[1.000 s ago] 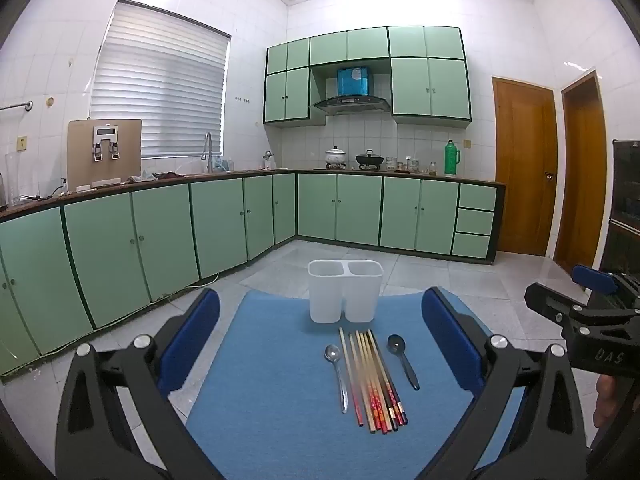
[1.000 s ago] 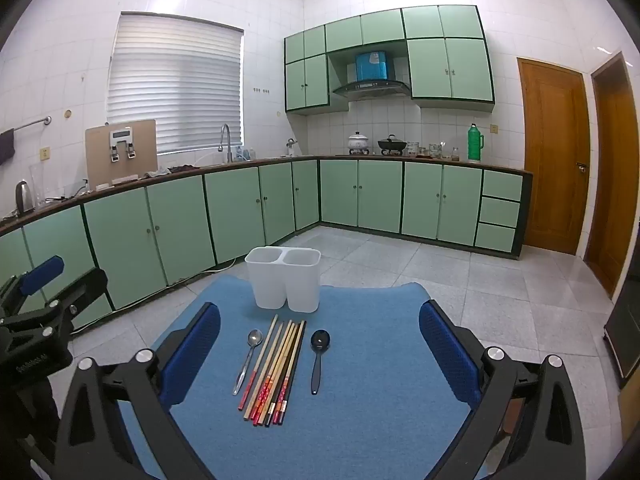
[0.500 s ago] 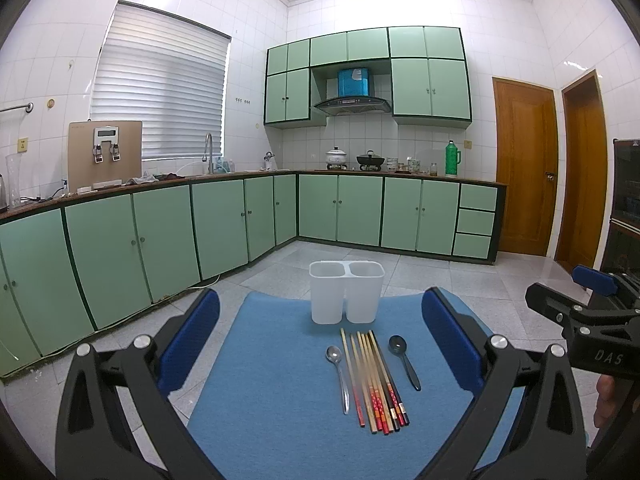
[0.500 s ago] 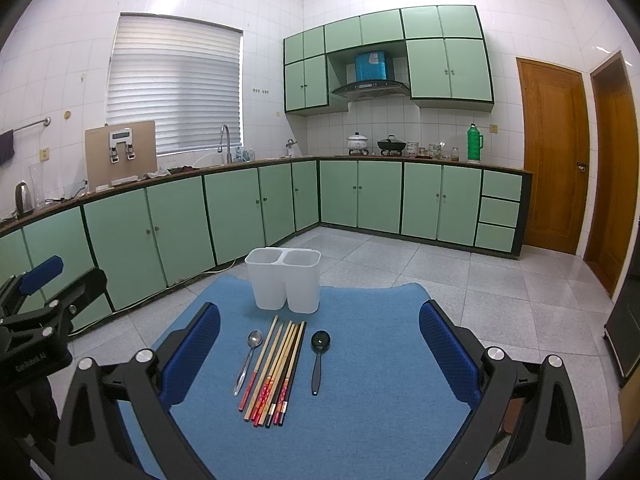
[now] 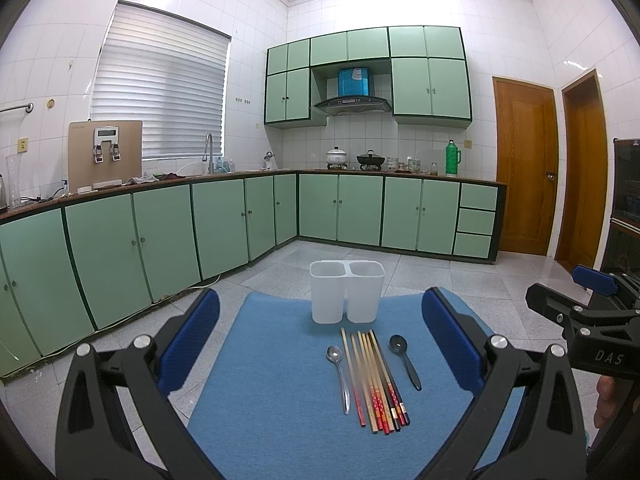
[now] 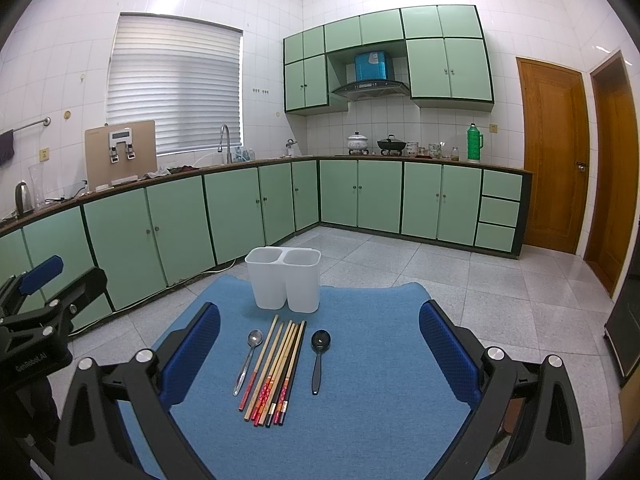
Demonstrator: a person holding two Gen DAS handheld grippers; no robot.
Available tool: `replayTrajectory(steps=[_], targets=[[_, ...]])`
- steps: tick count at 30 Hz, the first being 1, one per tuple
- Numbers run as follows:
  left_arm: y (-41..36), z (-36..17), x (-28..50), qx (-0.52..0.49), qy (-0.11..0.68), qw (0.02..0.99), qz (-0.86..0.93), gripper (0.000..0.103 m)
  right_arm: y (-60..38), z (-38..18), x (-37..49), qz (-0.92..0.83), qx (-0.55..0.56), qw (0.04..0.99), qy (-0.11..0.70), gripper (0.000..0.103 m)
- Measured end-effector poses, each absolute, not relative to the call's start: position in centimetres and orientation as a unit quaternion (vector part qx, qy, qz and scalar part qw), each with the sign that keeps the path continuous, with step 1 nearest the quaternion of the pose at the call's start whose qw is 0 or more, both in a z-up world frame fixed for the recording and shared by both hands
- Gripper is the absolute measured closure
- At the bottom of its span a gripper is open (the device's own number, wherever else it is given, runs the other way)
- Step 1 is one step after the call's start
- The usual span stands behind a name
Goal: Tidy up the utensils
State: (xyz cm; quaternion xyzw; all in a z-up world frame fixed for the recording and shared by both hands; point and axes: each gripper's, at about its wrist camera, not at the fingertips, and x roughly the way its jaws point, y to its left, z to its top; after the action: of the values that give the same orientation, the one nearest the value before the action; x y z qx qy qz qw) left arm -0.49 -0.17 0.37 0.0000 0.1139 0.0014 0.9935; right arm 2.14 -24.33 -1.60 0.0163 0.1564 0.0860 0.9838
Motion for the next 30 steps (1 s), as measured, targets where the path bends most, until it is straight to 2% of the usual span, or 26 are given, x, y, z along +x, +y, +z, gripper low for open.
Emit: replayTrajectory(steps=[30], targets=[[-0.17,0.24,-0.42,0.001,0.114,0.993,0.002,0.005,-24.20,-1.60,2.11,0.086,0.016,0.984,0.157,0.006]])
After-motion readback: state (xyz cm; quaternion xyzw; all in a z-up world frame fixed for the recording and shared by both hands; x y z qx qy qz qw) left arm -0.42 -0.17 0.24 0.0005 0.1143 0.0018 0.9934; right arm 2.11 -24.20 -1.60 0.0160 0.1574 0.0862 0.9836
